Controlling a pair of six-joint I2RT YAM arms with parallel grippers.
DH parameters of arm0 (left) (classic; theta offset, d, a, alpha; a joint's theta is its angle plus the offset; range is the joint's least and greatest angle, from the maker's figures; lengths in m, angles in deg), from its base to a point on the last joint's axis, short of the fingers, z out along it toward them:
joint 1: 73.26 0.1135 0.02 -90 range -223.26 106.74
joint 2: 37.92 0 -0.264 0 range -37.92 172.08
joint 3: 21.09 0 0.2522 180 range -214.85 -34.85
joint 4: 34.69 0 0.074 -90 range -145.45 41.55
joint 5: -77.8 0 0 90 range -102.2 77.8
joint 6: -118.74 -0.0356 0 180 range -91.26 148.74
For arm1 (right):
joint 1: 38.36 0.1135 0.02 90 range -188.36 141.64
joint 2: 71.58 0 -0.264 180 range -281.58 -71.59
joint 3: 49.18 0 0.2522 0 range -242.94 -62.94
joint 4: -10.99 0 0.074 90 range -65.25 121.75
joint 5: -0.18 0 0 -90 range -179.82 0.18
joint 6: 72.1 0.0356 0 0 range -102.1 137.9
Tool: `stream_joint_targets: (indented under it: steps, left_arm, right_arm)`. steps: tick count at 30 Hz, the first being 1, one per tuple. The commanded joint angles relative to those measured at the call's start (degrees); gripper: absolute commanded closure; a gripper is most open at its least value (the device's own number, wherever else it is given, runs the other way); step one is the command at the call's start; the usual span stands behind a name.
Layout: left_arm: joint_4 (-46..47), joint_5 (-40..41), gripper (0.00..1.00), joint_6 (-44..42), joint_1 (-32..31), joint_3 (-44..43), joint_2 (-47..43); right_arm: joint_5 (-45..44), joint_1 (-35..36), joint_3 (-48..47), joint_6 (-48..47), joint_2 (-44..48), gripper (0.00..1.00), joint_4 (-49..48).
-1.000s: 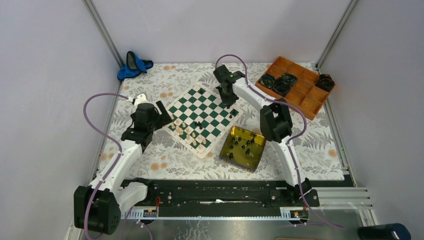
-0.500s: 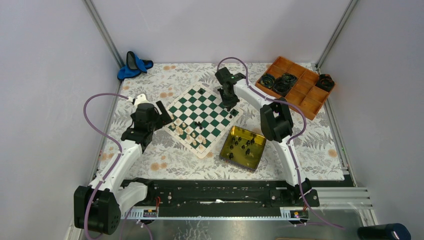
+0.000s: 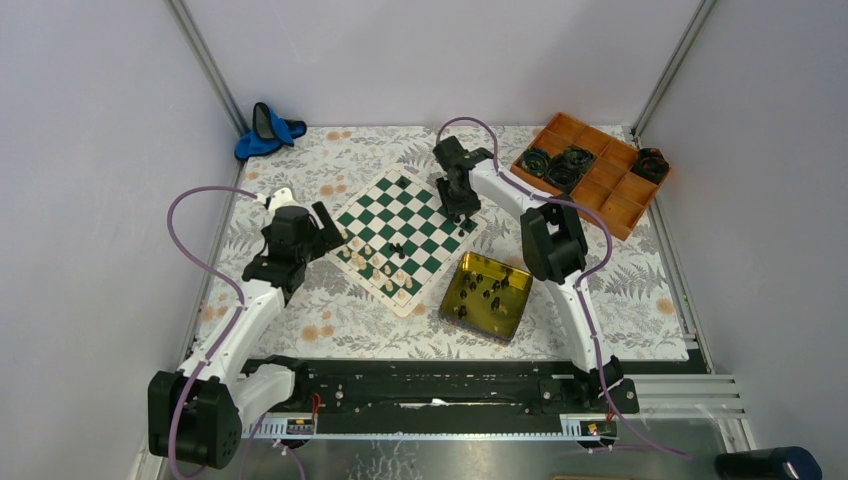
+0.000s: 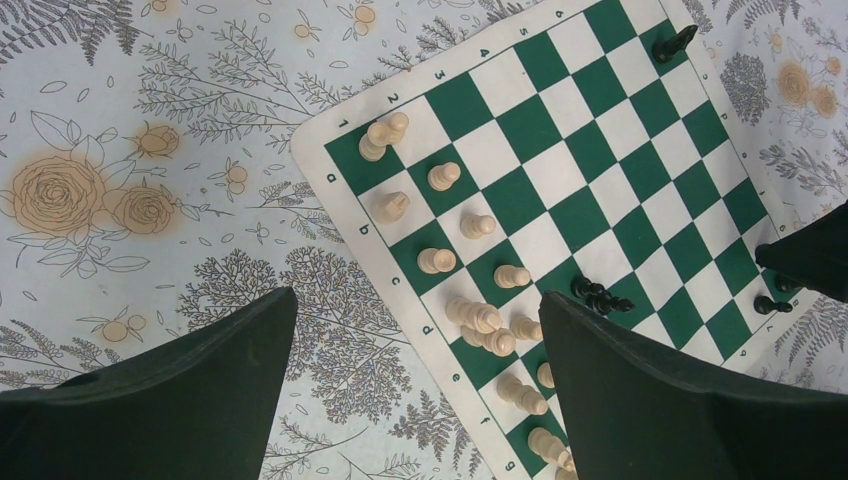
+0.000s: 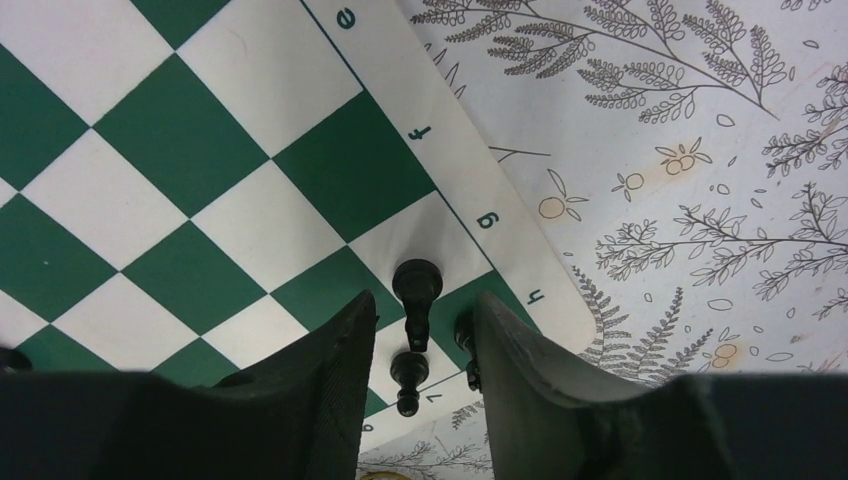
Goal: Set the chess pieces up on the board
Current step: Place the chess piece on the chessboard, then pick up the chess piece from the chessboard.
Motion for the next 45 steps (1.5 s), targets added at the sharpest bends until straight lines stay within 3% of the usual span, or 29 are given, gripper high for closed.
stream_joint_targets:
  steps: [1,10,23,33,45]
  left_arm:
    - [2.8,-0.3,0.01,-0.9,-0.3,-0.3,0.6]
    - [3.0,0.0,0.01,-1.0,-0.3,-1.1,1.4]
    - [3.9,-0.1,0.01,-0.6,-0.3,-1.3,2.9]
    - [4.1,0.0,0.01,-0.6,-0.3,-1.0,3.0]
    - [4.1,-0.2,0.01,-0.9,-0.3,-0.6,2.6]
  right_arm:
    - [0.9,-0.4,-0.1,-1.4,2.4,0.50,-1.7]
    - [0.4,-0.3,0.2,-2.8,6.4,0.46,-4.5]
    - [3.1,6.2,10.3,-6.8,16.3,0.43,-14.1]
    - [4.2,14.9,15.6,-6.0,14.9,0.40,-18.4]
    - [5.2,17.6,15.1,-5.3,12.0,0.41,-18.4]
